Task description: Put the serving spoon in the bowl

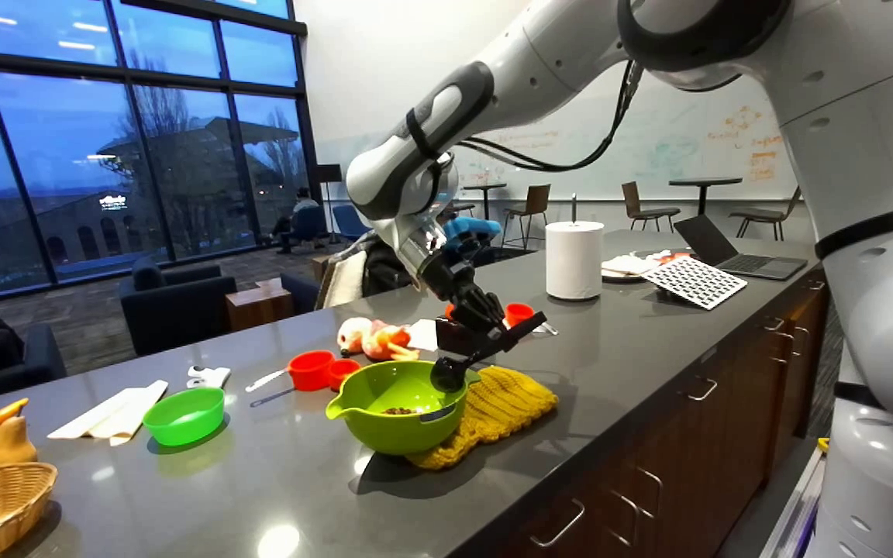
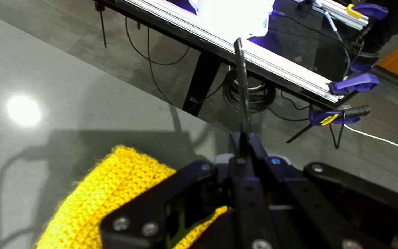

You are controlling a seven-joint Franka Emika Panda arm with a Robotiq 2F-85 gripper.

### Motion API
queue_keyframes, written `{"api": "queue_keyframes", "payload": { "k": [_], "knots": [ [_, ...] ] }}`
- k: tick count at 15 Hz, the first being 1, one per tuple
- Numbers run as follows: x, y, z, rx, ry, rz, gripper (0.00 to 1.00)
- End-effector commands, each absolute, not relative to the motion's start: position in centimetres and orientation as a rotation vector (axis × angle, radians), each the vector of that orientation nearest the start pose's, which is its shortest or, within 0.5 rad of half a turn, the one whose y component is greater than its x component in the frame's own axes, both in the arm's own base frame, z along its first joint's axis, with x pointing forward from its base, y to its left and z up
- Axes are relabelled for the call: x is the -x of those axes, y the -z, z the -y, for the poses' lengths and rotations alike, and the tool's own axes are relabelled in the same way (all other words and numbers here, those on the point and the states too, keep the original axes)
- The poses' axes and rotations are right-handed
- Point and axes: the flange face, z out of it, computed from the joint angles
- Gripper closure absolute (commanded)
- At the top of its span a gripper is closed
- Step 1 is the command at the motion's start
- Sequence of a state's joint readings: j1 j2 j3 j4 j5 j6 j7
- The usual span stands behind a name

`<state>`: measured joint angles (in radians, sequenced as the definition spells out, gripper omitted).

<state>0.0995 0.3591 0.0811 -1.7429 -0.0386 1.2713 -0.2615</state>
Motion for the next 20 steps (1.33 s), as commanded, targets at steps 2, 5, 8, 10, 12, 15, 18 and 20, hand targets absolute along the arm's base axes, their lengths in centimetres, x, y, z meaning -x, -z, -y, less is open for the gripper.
{"api": "queue_keyframes", "payload": {
  "k": [2,5,8,10,12,15,18,20],
  "knots": [
    [-54.6,-34.0,-10.7,2.884,-1.315,0.635,0.99],
    [-55.1,-34.2,-12.4,2.943,-1.336,0.674,0.99],
    [-55.6,-34.1,-14.6,3.017,-1.363,0.749,0.99],
    [-55.7,-34.1,-15.9,3.045,-1.378,0.796,0.99],
    [-55.6,-34.2,-17.1,3.022,-1.402,0.841,0.99],
    [-55.7,-34.4,-18.3,3.006,-1.402,0.873,0.99],
    [-56.0,-34.7,-18.6,3.001,-1.385,0.88,0.99],
    [-56.3,-34.8,-18.5,3.006,-1.372,0.874,0.69]
  ]
}}
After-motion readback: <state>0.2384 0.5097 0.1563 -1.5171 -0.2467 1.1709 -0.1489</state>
